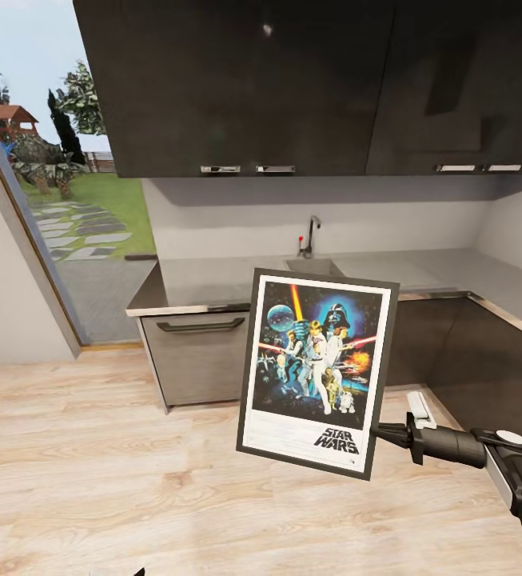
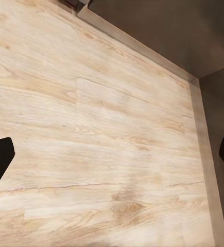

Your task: Pick up the poster from the kitchen countertop and hang it on one of the wall nails in the kitchen.

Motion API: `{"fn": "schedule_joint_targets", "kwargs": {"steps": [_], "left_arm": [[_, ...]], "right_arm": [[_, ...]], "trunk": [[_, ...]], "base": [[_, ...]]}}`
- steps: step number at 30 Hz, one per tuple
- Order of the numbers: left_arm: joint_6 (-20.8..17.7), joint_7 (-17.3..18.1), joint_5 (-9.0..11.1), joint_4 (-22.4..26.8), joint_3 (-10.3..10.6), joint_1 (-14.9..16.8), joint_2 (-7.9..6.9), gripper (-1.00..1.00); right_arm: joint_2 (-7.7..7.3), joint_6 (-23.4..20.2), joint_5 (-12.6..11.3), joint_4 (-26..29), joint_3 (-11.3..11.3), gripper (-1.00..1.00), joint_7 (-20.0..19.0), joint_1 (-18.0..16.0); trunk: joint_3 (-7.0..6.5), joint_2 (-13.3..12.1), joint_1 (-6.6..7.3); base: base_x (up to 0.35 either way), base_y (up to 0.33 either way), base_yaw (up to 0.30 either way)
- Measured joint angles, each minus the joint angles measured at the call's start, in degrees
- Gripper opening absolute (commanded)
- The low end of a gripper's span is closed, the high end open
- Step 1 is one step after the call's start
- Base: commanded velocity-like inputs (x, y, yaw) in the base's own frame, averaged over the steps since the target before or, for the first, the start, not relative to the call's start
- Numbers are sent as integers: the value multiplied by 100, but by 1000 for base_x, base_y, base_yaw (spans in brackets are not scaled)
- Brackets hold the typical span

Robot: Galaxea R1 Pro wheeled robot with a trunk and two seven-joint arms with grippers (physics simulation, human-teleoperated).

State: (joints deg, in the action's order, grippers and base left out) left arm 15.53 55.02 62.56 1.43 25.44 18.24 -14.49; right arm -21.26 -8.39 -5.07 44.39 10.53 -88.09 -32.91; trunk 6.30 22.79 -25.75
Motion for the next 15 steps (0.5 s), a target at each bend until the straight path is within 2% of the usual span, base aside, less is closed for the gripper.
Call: {"fn": "schedule_joint_targets", "kwargs": {"steps": [5, 15], "left_arm": [[3, -5, 2, 1, -4, -1, -1, 100], [6, -3, 3, 2, -6, -2, -1, 100]], "right_arm": [[1, 6, 0, -1, 0, -100, 0, -1], [1, 17, 1, -2, -1, -100, 0, -2]], "trunk": [[0, 0, 0], [0, 0, 0]], "base": [[0, 0, 84], [0, 0, 263]]}}
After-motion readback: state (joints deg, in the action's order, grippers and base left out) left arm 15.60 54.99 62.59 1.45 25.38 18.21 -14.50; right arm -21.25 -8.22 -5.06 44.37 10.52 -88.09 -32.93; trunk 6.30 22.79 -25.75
